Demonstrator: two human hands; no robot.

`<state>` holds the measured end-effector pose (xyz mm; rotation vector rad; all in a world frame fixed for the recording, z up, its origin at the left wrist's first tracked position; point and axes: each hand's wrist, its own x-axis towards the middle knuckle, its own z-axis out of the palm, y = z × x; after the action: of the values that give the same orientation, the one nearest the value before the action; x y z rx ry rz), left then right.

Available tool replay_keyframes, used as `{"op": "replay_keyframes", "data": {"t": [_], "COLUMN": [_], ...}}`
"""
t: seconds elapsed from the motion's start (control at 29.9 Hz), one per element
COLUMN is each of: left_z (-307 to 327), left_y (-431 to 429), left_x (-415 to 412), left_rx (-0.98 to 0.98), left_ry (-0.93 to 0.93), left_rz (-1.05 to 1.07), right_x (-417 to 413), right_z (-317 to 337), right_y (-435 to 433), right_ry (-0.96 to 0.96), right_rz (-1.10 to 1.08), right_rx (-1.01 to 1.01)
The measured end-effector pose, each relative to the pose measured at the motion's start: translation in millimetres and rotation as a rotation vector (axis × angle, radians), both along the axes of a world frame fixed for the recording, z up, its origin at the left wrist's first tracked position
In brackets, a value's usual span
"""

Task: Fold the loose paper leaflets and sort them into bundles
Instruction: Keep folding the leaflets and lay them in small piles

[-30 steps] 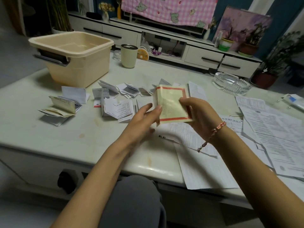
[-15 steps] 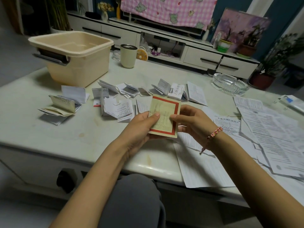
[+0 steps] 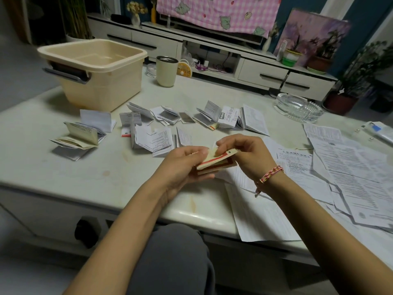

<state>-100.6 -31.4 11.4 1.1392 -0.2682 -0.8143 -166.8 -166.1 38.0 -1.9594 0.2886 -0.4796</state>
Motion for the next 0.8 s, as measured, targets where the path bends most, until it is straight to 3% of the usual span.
{"op": "replay_keyframes", "data": {"t": [0.17,0.33,0.47,0.6,0.8], "left_z": [-7,-11,-6,-8,-14], "left_y": [1,1,4,2,7], "left_x": [5,9,6,6,16], "left_rx": [0.205,0.300,0.225,0.238,0.314], "left_ry": [-0.228,-0.415,-0.263,-0.261,-0.222], "left_rz": [0.097,0.142,0.108,0.157,0.296], "right_x": [1,4,9,16,33], "right_z": [4,-4,-5,-8,-3], "right_y": [-2,-6,-9,-10,-15], "right_ry": [0.176,0.301,0.242,0.203,0.049], "right_rz": [0.064,0.192,0.172,0.077,-0.203], "right_rx": [0.151,-0.092,-0.079,-0.034,0.253]}}
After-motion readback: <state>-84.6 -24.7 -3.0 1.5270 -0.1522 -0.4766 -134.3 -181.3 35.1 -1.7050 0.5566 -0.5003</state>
